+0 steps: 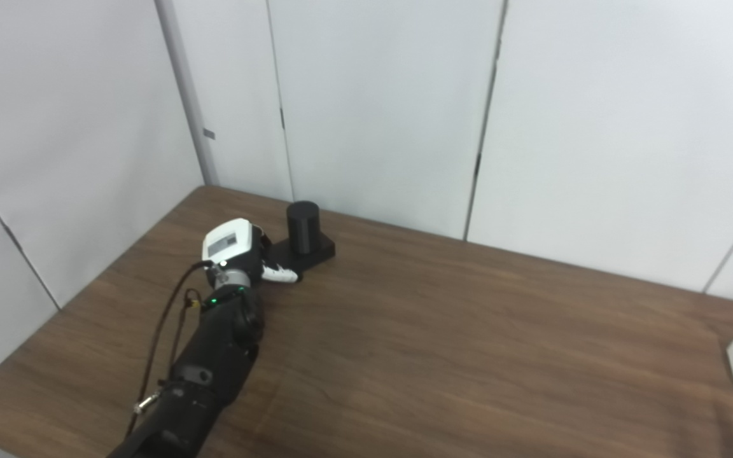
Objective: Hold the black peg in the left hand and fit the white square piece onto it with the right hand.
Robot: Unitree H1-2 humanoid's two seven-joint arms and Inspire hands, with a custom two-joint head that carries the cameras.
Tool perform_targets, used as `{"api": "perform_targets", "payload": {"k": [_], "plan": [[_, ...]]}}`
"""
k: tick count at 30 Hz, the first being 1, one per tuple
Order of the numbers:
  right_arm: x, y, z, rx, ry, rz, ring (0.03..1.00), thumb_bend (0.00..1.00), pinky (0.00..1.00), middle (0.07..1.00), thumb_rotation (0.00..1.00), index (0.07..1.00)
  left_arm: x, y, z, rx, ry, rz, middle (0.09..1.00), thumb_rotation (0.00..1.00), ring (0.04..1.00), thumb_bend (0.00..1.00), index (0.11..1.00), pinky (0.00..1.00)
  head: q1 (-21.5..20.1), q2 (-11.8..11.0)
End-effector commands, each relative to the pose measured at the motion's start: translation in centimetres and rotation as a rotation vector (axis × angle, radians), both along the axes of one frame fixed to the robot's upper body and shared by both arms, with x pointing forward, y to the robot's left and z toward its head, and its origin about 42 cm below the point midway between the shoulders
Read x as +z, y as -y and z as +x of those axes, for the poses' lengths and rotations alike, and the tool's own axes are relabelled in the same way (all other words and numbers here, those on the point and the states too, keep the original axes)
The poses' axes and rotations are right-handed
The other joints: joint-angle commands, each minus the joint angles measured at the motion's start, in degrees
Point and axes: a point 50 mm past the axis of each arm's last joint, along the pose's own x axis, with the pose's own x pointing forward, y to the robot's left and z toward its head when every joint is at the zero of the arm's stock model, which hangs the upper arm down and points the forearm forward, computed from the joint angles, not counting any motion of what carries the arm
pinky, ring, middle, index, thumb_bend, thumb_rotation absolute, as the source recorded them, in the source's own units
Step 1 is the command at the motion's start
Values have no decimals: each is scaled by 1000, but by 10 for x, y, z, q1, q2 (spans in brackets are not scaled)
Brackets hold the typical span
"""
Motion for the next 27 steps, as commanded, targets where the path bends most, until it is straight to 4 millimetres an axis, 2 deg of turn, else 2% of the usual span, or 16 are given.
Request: {"api": "perform_targets", "payload": {"k": [1,6,12,22,27], "plan": [[8,-7,0,9,28,-1,1000,572,1000,987,1000,1000,19,-1,4,-68,41,-19,709,46,697,516,486,540,0,1],[7,-7,0,12,34,6,1000,547,1000,989,1000,1000,14,23,-11,-173,8,-47,714,49,720,512,487,581,-16,9],[5,-6,-1,18,49,9,1000,510,1000,984,1000,1000,3,65,-32,-285,9,-32,731,51,746,513,485,595,-32,19],[0,-11,0,8,39,7,1000,575,1000,952,1000,1000,6,138,-80,-540,53,-149,735,48,736,511,486,608,-72,35],[0,-15,0,8,34,10,1000,571,1000,942,1000,1000,5,173,-105,-646,39,-186,729,49,729,512,485,610,-94,42]]}}
